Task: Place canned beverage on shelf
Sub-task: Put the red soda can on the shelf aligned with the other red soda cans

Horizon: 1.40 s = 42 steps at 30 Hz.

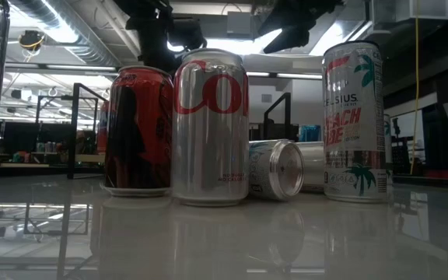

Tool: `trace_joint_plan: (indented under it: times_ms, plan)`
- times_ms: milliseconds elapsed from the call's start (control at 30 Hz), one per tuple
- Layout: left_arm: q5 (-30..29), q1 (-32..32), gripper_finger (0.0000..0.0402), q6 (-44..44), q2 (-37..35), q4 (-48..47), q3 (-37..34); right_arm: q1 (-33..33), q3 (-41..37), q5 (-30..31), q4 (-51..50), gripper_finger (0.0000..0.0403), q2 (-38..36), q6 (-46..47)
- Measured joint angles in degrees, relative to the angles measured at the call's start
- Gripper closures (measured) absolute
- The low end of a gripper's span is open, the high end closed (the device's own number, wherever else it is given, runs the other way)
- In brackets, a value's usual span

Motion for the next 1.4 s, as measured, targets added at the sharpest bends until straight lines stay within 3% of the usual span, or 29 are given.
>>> trace_joint_plan:
  times_ms: [267, 700, 1400]
  plan:
    - [-0.02, 0.0, 0.0029, 0.04, 0.0, 0.07, 0.0, 0.0, 0.0, -0.02, 0.0, 0.0024, 0.0, 0.0]
    - [-0.31, 0.17, 0.0032, 6.55, 0.0, 0.02, 5.06, 0.0, 0.0, -0.01, 0.0, 0.0024, 0.0, 0.0]
    - [-0.15, 0.2, 0.0032, 38.53, -0.02, -0.15, 6.32, 0.0, 0.0, 0.0, 0.0, 0.0024, -0.02, 0.02]
